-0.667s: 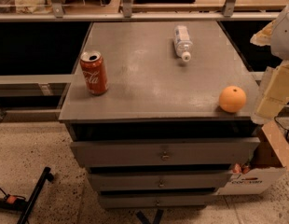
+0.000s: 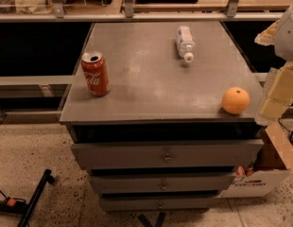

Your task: Move orange near blue plastic bottle

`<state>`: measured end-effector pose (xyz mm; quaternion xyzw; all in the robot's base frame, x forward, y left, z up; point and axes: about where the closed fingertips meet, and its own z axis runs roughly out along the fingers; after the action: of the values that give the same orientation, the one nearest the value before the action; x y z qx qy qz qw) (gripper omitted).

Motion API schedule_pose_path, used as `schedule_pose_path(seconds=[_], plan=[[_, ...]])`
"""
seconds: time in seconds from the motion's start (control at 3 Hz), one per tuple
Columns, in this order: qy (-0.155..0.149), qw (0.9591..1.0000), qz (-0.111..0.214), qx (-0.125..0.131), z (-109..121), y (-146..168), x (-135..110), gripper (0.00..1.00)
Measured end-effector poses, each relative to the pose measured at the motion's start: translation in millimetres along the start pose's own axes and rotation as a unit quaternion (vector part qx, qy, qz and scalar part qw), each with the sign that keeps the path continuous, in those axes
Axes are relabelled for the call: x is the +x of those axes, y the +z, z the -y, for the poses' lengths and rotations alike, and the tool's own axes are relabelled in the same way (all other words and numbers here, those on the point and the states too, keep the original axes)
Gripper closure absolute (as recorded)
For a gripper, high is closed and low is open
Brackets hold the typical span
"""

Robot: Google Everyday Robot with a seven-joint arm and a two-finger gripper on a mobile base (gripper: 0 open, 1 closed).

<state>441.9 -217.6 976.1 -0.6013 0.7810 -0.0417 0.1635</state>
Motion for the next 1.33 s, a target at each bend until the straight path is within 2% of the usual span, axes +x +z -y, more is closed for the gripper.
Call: schedule_pose_path(seconds=[0.33,0.67,1.33], plan=[[-0.005,1.0,0.003,0.006,12,17,5,0.0],[-0.015,0.9998,0.015,-0.004,25,46,9,0.0],[-0.014,0.9988,0.029,-0.039,39,99,20,0.0]])
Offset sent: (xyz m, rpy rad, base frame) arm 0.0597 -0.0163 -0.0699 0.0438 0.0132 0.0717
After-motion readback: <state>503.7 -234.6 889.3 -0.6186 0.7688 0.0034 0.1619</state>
